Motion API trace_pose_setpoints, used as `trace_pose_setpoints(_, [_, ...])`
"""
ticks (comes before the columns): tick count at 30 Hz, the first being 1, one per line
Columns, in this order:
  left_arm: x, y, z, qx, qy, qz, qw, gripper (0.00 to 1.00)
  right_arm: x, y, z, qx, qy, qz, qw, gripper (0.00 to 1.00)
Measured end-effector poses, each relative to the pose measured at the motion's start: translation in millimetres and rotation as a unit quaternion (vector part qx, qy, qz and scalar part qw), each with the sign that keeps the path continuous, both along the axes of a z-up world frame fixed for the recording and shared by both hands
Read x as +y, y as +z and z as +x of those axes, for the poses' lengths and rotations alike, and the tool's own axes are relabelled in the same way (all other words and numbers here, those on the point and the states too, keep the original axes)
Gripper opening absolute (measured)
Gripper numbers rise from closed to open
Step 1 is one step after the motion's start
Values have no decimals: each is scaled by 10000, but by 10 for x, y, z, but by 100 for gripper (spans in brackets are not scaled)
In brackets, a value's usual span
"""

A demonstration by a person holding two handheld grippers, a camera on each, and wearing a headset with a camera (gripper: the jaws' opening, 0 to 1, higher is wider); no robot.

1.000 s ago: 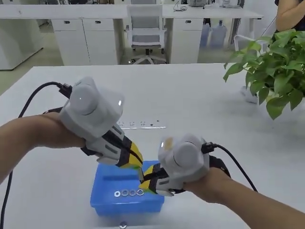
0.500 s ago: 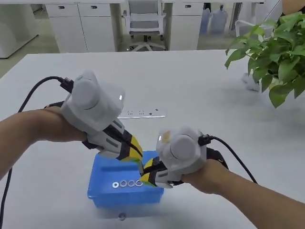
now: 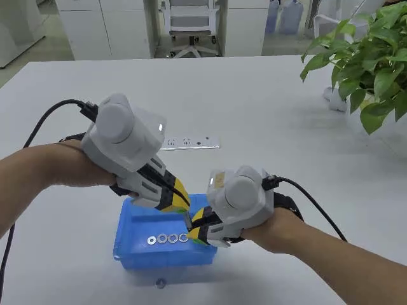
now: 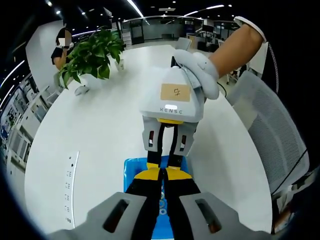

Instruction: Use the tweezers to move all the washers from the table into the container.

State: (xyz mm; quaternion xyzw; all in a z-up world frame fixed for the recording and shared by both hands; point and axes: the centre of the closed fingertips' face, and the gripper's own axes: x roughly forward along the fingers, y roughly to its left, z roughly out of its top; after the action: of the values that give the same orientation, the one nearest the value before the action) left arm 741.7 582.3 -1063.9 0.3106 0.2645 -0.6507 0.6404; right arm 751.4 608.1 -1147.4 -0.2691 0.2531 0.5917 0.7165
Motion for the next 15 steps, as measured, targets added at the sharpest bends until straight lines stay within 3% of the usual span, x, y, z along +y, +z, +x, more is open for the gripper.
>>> trace_pose_setpoints(15, [12,8,-7,3,-2,24,10000,5,-15,1,8,-41,16,-35,10000,10])
